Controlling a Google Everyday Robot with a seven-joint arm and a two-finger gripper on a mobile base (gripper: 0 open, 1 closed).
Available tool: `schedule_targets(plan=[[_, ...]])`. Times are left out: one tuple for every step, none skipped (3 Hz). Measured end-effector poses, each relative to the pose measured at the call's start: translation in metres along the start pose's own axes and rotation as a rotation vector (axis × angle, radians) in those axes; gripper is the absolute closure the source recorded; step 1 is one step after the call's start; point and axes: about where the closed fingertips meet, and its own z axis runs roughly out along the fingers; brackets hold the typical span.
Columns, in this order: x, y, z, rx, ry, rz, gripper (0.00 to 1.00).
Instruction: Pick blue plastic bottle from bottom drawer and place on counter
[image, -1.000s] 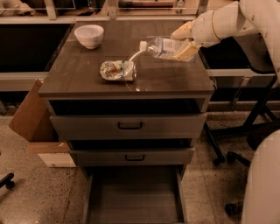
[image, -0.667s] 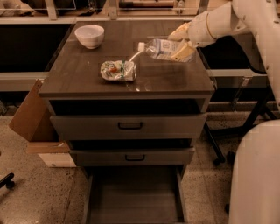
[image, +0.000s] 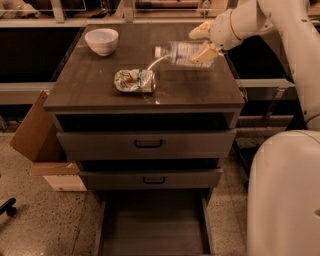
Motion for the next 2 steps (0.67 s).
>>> schedule_targets(plan=[[-0.0056, -0.0014, 0.0058, -0.016, -0.004, 0.011, 0.00], [-0.0088, -0.0015, 0.0071, -0.025, -0.003, 0.018, 0.00]])
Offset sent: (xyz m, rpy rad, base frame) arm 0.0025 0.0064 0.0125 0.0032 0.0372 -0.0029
